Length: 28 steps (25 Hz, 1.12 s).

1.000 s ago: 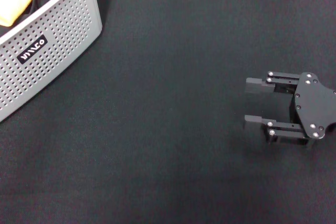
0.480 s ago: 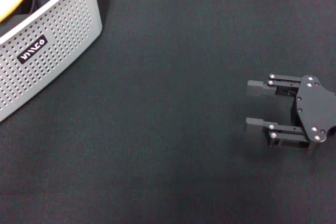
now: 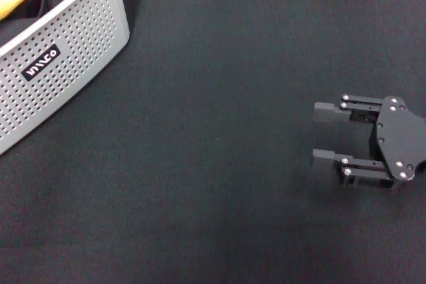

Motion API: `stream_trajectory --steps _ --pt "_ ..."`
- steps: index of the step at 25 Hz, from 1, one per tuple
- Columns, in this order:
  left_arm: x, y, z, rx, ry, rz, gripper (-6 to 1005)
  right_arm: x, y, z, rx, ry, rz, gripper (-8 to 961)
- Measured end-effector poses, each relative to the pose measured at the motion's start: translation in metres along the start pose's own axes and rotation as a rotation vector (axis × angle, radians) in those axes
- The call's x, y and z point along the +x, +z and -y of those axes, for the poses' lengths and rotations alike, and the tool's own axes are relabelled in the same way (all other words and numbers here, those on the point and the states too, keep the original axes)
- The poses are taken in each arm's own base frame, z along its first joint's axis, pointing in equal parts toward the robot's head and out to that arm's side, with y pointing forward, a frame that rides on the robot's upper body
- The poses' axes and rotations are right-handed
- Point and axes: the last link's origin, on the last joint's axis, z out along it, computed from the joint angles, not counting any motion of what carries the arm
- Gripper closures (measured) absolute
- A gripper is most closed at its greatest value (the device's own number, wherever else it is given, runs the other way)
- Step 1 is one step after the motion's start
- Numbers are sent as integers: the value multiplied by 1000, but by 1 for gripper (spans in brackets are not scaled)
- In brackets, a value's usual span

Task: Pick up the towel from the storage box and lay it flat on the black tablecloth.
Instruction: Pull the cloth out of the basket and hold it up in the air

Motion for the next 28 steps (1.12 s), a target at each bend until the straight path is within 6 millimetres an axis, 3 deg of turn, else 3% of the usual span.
stream_trajectory --steps 7,10,17,28 --pt "33 -13 -33 -251 -151 -308 958 -4 2 3 2 -9 21 343" --pt "38 -16 -50 -373 -208 -402 958 -9 6 5 -2 -27 42 344" --pt "17 5 -82 -551 -404 -403 958 -21 12 8 10 -129 119 345" --pt "-14 40 -128 -770 -554 -274 958 -25 21 21 99 -303 143 347"
